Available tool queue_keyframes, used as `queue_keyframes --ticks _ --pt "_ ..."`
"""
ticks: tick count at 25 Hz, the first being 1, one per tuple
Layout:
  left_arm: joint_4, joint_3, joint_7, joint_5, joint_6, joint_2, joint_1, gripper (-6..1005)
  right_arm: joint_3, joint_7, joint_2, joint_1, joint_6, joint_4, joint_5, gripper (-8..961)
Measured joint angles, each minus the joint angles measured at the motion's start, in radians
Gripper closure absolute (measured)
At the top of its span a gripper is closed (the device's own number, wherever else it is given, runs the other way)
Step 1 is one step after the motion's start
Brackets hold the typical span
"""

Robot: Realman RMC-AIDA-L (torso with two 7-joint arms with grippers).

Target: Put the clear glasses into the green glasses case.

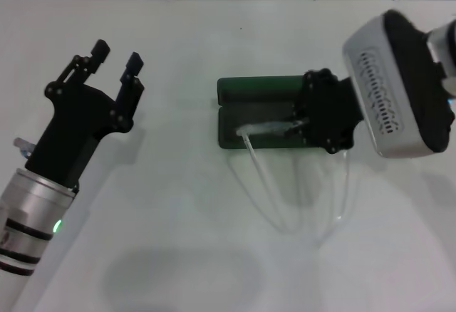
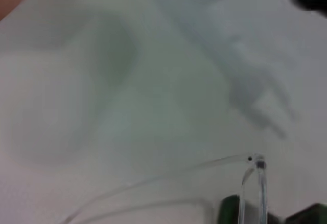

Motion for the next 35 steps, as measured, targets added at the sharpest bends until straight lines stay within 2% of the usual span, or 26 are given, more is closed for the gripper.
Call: queue_keyframes --ticks 3,8,11,17,22,29,35 --pt "-0.007 -0.009 -0.006 -0.013 -0.001 0.004 0.003 534 -0.007 0.010 0.000 -0.075 0.100 -0.011 0.064 871" --pt "-0.017 -0.011 -0.006 -0.062 -0.019 0.003 0.004 536 0.010 0.010 0.001 -0.147 0.211 0.023 0.180 878" --pt "-0.017 -0.011 -0.021 -0.077 -0.036 0.004 0.009 537 0.041 0.010 0.000 -0.160 0.266 0.078 0.272 882" --pt "-0.009 -0.011 -0.040 -0.075 -0.037 0.004 0.009 538 0.127 0.010 -0.004 -0.167 0.263 0.178 0.439 890" --pt "-0.019 0.003 -0.095 -0.019 -0.032 0.010 -0.021 538 0.223 0.000 -0.010 -0.169 0.190 0.299 0.599 896" --pt "-0.086 0.004 -0.213 0.170 -0.019 0.015 -0.157 538 0.409 -0.011 -0.011 -0.094 -0.043 0.561 0.698 897" --pt "-0.111 0.004 -0.280 0.259 0.045 0.015 -0.214 538 0.453 -0.084 -0.011 -0.089 -0.082 0.702 0.779 897"
